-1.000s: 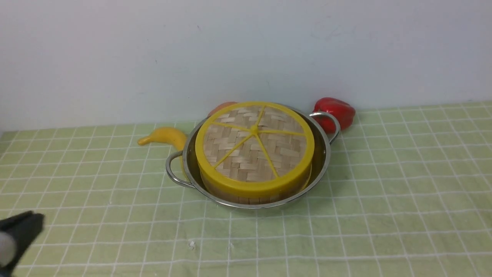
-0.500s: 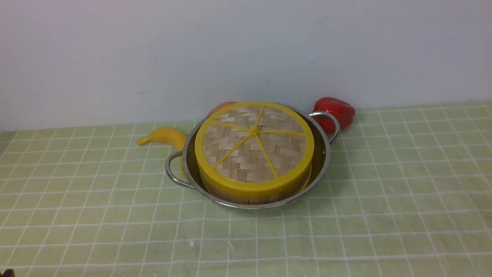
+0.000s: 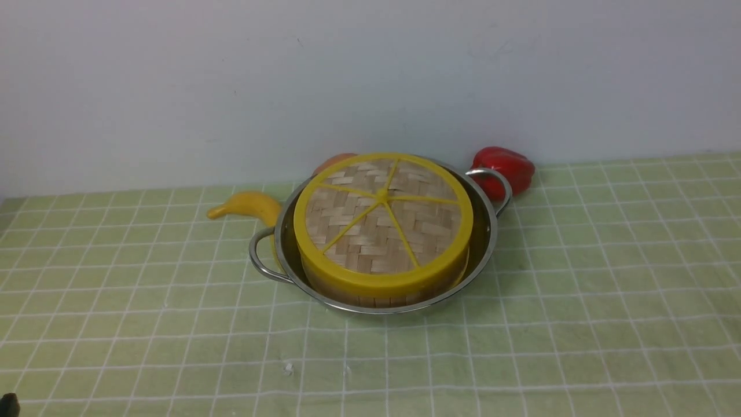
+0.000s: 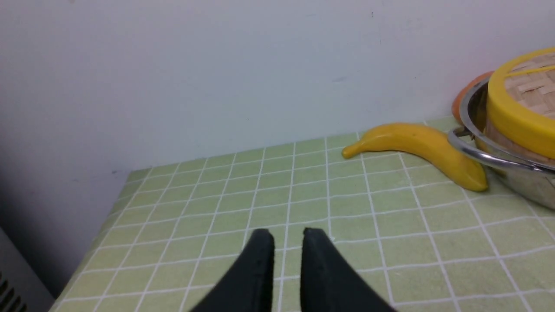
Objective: Place the steamer in the pot on the green tablecloth, and put the lid on the steamer.
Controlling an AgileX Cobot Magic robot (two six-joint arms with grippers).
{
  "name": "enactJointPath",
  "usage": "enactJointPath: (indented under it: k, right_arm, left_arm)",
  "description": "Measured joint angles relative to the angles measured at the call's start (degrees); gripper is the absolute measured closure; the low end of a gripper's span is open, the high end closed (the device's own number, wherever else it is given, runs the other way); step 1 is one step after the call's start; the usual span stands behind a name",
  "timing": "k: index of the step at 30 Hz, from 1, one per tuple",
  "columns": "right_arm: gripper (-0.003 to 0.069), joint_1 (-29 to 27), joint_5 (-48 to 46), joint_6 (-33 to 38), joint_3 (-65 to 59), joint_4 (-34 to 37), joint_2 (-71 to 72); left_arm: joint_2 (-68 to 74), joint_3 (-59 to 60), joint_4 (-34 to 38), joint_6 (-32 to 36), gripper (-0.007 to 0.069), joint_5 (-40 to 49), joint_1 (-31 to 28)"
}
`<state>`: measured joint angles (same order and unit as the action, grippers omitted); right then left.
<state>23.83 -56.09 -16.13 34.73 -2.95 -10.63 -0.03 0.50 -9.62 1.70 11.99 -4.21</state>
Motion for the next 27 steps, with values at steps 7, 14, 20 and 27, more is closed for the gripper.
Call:
enactJointPath:
  k: [7, 14, 20, 27]
  right_arm:
    - [0.056, -2.7, 0.9, 0.9, -0.2, -1.3, 0.7]
    - [0.0539, -15.9, 22.0, 1.0, -12.2, -8.8, 5.1]
    - [0.0528, -18.9, 38.6, -0.9, -27.2, -9.3, 8.5]
    - [0.0514, -19.0, 40.9, -1.4, -35.1, -9.3, 10.3]
  left_arm:
    - [0.0, 0.0, 0.0, 0.2, 0.0529, 0.0, 0.0]
    - [0.0, 0.0, 0.0, 0.3, 0.0529, 0.0, 0.0]
    - [0.0, 0.0, 0.0, 0.3, 0.0529, 0.0, 0.0]
    - [0.0, 0.0, 0.0, 0.4, 0.0529, 0.0, 0.0]
